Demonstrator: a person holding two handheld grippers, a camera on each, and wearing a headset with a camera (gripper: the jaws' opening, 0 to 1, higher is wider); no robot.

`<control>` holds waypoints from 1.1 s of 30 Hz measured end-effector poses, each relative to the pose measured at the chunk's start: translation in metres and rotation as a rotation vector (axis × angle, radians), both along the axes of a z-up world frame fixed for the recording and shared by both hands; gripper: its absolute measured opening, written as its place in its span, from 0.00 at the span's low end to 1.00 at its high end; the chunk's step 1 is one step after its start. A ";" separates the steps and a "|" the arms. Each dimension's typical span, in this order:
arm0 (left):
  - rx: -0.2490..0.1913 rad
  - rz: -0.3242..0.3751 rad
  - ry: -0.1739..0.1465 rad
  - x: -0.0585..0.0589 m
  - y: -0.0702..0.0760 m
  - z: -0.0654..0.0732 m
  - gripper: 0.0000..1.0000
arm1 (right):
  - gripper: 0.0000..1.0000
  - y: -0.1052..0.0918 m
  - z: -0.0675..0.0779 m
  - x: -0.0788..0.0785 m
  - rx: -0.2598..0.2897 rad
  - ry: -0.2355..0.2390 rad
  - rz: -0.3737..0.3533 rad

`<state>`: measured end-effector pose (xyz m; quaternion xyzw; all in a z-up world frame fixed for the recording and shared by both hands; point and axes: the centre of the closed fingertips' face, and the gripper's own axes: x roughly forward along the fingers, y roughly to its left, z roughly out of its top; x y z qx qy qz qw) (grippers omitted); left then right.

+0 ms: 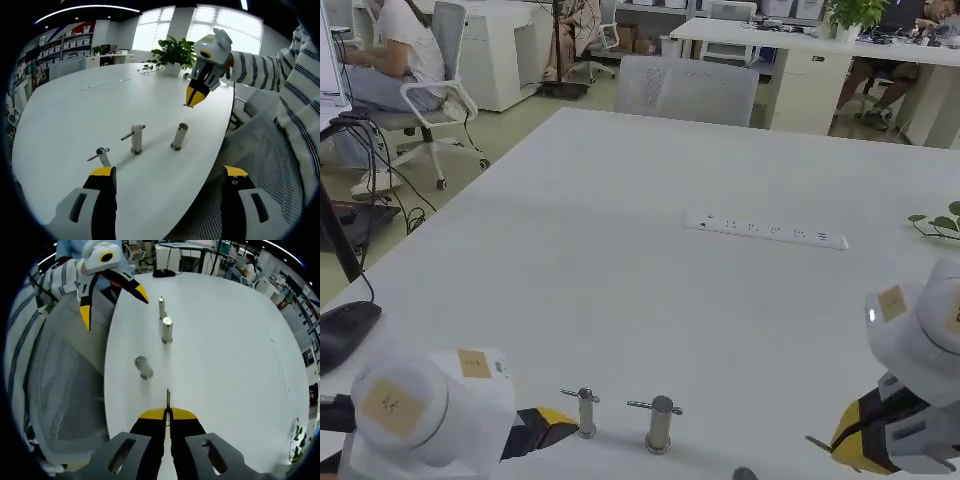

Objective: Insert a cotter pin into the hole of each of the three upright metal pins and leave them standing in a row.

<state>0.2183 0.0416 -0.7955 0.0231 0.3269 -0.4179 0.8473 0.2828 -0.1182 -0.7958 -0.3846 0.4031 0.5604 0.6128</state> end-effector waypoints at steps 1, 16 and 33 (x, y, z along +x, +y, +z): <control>0.001 -0.001 0.000 0.000 0.000 0.000 0.86 | 0.02 0.000 0.000 -0.001 0.000 0.001 0.001; -0.028 -0.002 -0.002 0.001 -0.010 0.002 0.82 | 0.02 0.010 0.009 -0.028 0.028 0.015 0.026; -0.076 -0.022 0.062 -0.005 -0.023 -0.002 0.74 | 0.02 0.028 0.013 -0.053 0.061 0.032 0.061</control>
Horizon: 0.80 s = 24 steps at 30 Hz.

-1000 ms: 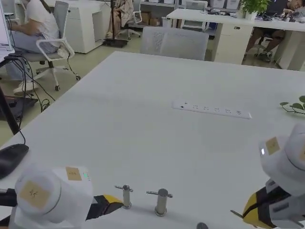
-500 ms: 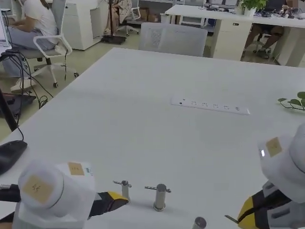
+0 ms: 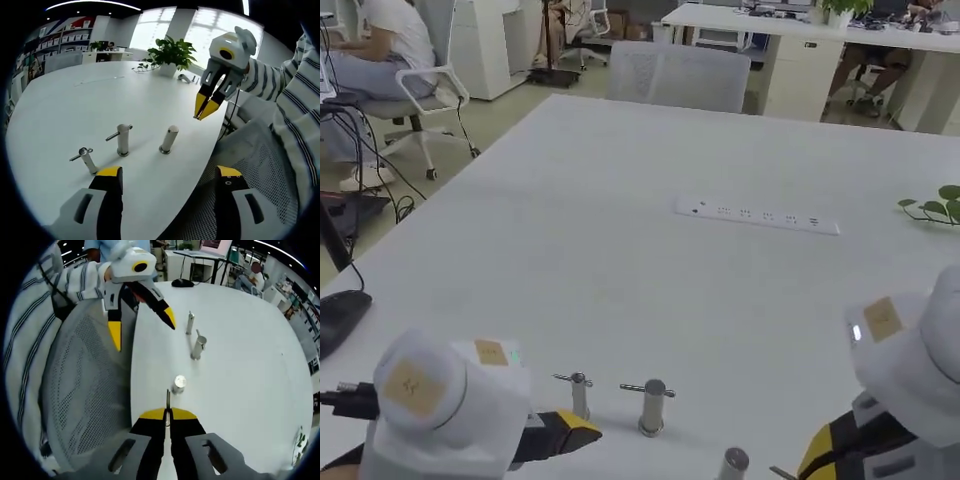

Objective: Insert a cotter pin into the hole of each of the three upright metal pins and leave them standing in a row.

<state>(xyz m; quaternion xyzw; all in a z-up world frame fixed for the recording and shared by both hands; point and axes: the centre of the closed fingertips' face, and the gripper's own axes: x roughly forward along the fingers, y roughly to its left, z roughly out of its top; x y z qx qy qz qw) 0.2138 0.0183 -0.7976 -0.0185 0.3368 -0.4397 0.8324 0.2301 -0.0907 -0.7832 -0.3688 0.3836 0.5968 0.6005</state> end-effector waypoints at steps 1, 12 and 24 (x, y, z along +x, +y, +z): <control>-0.006 0.002 0.009 0.000 -0.001 0.000 0.72 | 0.02 0.001 0.000 -0.001 0.001 -0.001 0.002; -0.112 -0.005 0.058 -0.003 -0.020 0.011 0.59 | 0.02 0.010 0.003 -0.008 0.027 -0.002 0.009; -0.168 -0.007 0.061 0.002 -0.038 0.020 0.53 | 0.03 0.015 0.002 -0.015 0.052 -0.010 -0.004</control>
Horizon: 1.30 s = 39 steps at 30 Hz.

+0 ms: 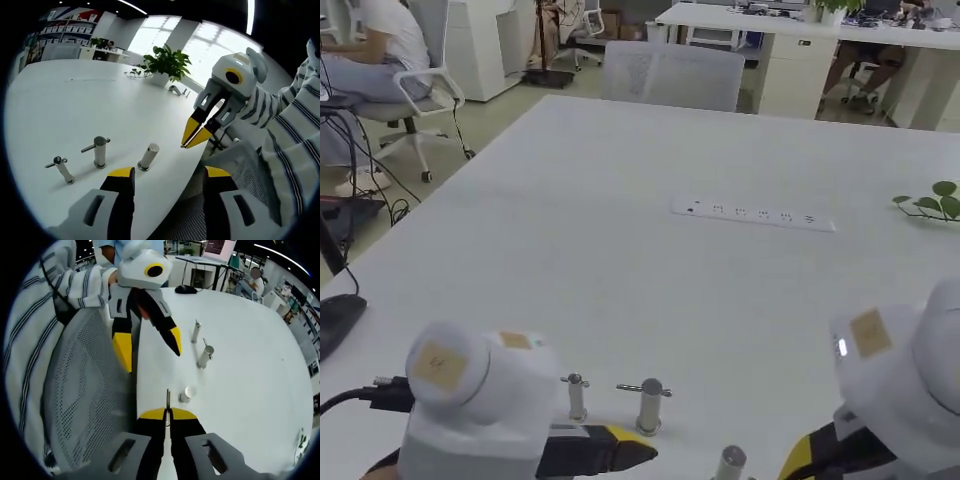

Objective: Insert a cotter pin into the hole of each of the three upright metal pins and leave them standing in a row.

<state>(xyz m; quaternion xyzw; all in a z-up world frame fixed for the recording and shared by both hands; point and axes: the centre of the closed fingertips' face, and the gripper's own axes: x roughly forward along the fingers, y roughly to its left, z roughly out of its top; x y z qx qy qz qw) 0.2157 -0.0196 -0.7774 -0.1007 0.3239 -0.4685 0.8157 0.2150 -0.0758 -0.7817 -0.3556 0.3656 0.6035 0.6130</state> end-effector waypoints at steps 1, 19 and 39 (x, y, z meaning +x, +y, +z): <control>-0.001 0.000 -0.001 0.000 -0.001 0.000 0.52 | 0.03 0.000 0.000 -0.001 0.001 -0.001 0.000; -0.027 -0.011 -0.034 0.004 -0.017 0.010 0.39 | 0.03 0.005 -0.003 -0.007 0.021 -0.082 -0.017; -0.030 -0.043 -0.018 0.004 -0.029 0.009 0.25 | 0.03 0.011 -0.005 -0.006 0.030 -0.200 -0.016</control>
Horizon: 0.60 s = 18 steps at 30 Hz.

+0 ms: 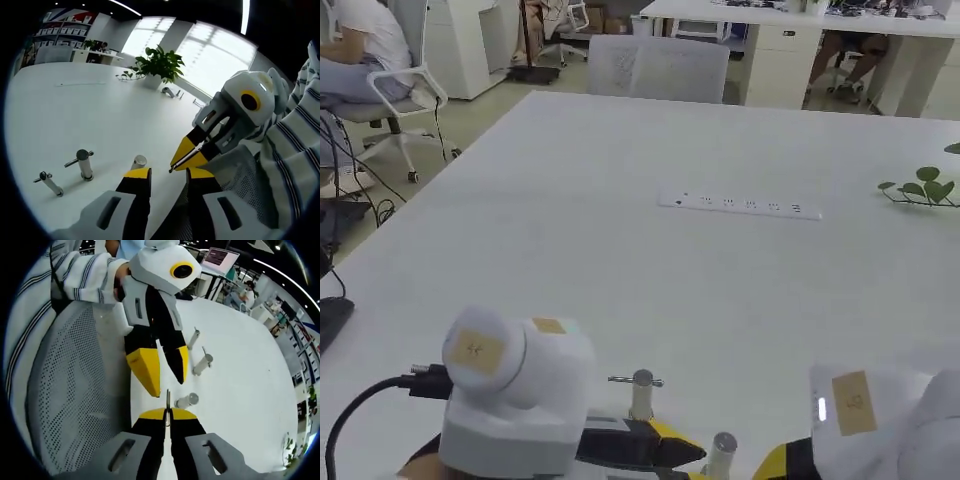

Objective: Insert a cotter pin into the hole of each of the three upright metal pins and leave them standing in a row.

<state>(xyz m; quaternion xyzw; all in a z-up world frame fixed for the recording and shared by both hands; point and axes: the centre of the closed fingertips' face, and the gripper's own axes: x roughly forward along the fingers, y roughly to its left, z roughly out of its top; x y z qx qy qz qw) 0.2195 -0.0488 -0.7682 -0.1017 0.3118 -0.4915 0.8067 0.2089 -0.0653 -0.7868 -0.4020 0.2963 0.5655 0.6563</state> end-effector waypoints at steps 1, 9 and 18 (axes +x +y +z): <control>-0.001 -0.001 0.001 0.000 -0.001 0.000 0.24 | 0.03 0.001 0.000 0.000 0.003 -0.004 0.000; -0.006 -0.010 0.029 -0.001 -0.005 -0.001 0.21 | 0.03 0.004 0.001 0.001 0.002 -0.042 0.014; -0.011 -0.009 0.062 0.000 -0.006 -0.002 0.16 | 0.03 0.007 0.003 0.001 -0.002 -0.066 0.026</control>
